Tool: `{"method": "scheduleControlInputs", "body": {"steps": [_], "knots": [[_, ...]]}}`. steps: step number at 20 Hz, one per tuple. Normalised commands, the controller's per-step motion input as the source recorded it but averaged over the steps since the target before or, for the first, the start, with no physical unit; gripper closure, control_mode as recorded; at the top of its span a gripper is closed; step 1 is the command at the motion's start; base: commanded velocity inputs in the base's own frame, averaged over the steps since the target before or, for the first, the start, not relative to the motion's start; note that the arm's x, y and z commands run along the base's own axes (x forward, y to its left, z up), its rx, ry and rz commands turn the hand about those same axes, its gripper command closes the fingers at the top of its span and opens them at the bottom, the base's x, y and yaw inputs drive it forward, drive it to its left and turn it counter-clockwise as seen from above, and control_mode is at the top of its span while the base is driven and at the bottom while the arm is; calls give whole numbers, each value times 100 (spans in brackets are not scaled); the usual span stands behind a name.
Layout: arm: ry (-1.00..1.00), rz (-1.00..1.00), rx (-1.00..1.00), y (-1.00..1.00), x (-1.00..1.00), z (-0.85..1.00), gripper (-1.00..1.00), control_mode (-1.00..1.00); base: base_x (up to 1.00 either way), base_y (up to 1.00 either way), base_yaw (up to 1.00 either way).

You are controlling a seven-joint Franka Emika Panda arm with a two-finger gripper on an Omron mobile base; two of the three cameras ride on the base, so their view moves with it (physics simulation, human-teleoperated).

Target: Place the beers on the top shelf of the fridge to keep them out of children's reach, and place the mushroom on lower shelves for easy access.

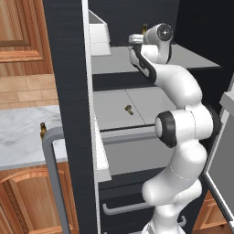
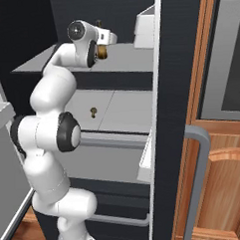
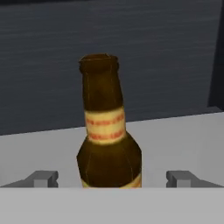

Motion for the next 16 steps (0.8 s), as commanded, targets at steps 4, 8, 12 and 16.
{"method": "scheduleControlInputs", "body": {"steps": [4, 8, 12, 16], "knots": [[2, 0, -2, 0, -62, -16, -100, -100, 0, 0, 0], [12, 5, -1, 0, -96, 0, -100, -100, 0, 0, 0], [18, 8, -3, -1, -100, 0, -100, -100, 0, 0, 0], [20, 10, -5, -8, -100, 0, -100, -100, 0, 0, 0]]}}
